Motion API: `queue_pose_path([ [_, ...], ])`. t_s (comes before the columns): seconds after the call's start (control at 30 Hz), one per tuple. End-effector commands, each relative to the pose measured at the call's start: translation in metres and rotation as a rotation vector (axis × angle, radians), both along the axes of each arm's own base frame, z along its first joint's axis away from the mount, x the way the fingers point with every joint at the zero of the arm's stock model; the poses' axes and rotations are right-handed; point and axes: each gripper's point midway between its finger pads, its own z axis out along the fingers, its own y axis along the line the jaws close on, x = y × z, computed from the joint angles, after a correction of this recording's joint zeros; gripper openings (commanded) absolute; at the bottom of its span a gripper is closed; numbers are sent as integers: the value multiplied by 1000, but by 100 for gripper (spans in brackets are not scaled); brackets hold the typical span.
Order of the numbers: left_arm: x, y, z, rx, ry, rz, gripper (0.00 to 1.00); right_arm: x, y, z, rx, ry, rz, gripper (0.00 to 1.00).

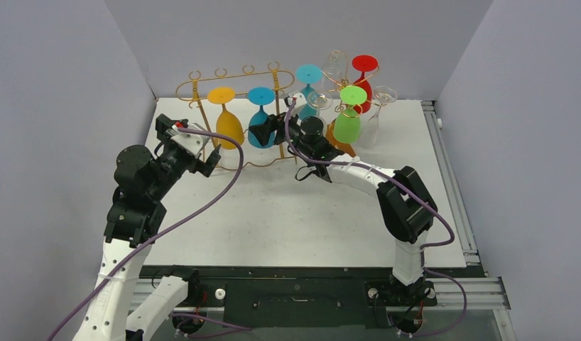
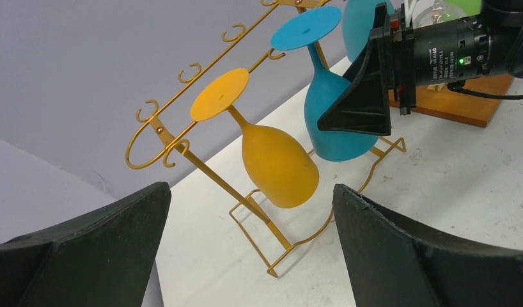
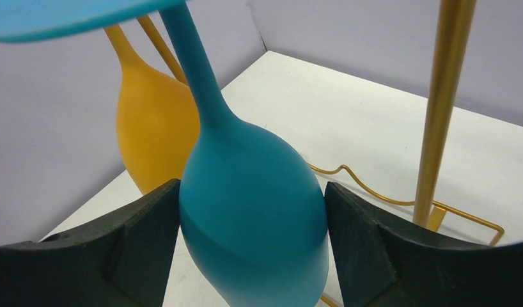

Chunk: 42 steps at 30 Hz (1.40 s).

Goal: Place the wine glass upside down on the wine glass rack
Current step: Turn the wine glass upside down at the wine rack.

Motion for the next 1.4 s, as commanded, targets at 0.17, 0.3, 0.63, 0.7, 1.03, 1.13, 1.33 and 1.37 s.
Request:
queue_pose_path([
  [0.17, -3, -2, 15, -1, -73, -21, 96, -32, -17, 55, 18, -156, -20, 54],
  [0.3, -3, -2, 15, -3, -77, -24, 96, -41, -9, 63, -4, -179, 20, 54],
  [0.63, -3, -2, 12, 10, -81, -21, 96, -31, 9, 59, -85, -155, 100, 53],
  [0.7, -2, -1, 11, 15, -82, -21, 96, -28, 10, 58, -88, -151, 104, 53],
  [1.03, -2, -3, 13, 12, -88, -28, 96, -16, 12, 39, -124, -103, 118, 53],
  [1.13, -2, -3, 13, 13, -87, -29, 96, -13, 9, 38, -119, -97, 110, 53],
  [1.33, -2, -3, 11, 14, -84, -32, 96, -9, 8, 40, -105, -97, 110, 52],
  [1.37, -1, -3, 11, 15, -83, -30, 96, -9, 8, 41, -103, -98, 110, 52],
])
